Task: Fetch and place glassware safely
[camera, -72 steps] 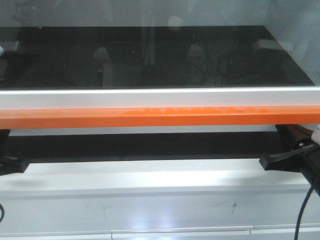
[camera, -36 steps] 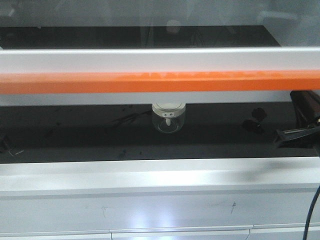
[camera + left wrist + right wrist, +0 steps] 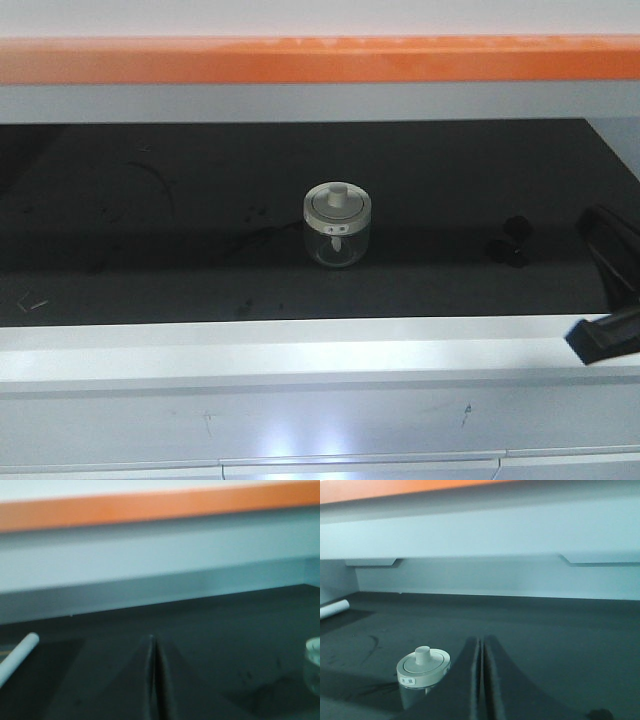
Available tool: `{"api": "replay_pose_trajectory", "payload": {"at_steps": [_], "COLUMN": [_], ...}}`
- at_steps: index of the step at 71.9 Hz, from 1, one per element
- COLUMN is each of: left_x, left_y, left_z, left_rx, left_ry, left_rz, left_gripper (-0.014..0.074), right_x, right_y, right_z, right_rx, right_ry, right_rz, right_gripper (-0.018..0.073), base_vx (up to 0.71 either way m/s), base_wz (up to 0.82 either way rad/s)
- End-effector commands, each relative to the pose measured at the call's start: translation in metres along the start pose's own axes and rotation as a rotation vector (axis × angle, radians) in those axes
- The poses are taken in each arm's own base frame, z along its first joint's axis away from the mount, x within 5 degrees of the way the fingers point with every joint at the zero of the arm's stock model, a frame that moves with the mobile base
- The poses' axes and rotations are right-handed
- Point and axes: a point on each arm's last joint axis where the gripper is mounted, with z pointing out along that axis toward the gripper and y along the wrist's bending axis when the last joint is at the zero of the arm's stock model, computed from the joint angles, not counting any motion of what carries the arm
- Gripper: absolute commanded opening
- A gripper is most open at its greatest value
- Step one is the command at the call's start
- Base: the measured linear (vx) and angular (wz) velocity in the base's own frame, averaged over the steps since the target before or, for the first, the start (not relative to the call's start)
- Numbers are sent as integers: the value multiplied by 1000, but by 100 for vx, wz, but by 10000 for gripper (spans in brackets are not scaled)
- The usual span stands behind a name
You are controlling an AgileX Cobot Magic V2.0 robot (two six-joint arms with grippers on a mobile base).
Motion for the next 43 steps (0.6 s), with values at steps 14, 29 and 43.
{"api": "replay_pose_trajectory", "payload": {"at_steps": [14, 29, 43], "left_x": [0, 12, 27], "left_y": [0, 0, 0], "left_z": [-35, -49, -54], "left_rx": [1, 0, 0], "left_ry": [111, 157, 140], "left_rz": [-15, -13, -15], "left_gripper": [-7, -7, -7], "right_x": [-12, -9, -4], "right_y": [-5, -12, -13], "right_z": [-34, -53, -60], "right_rx": [154, 266, 291], "right_ry": [70, 144, 205], "right_rz": [-17, -31, -38], "right_gripper": [-1, -1, -1], "base_vx": [0, 0, 0], "base_wz": [0, 0, 0]}}
